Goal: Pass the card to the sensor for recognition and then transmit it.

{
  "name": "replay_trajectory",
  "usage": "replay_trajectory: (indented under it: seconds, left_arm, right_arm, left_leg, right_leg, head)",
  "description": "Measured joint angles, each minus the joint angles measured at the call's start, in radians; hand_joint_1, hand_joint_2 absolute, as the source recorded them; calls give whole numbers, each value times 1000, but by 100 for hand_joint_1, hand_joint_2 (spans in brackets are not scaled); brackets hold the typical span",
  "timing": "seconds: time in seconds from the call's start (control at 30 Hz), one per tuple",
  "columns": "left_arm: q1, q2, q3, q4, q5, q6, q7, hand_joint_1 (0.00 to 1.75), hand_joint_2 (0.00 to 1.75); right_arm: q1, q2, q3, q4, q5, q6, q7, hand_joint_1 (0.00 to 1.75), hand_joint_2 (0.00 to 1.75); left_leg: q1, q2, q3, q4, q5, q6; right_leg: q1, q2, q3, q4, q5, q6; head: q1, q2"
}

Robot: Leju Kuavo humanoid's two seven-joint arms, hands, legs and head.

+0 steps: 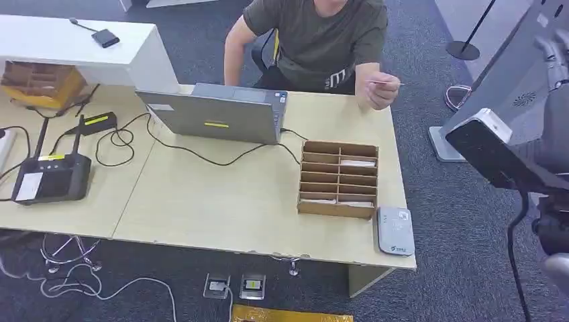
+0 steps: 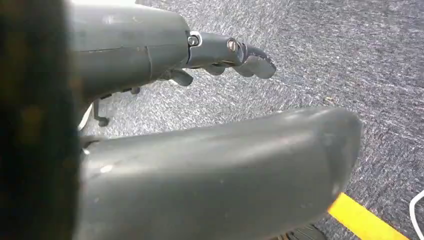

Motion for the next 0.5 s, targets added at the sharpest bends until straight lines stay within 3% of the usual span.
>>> replay_trajectory:
  seconds: [0.2,0.5]
  left_arm:
    - [0,4,0,0,-8,-3,5,0,0]
    - [0,11,0,0,-36,-33,17,0,0]
  right_arm:
    - [-56,-3,109,65,-15,15,0,0,175]
    - [-84,18,238,183,-40,-48,0,0,175]
  left_leg:
    - [0,0,0,0,0,0]
    - [0,0,0,0,0,0]
  right_leg:
    - [0,0,0,0,0,0]
    - [0,0,0,0,0,0]
  head:
    - [0,0]
    - [0,0]
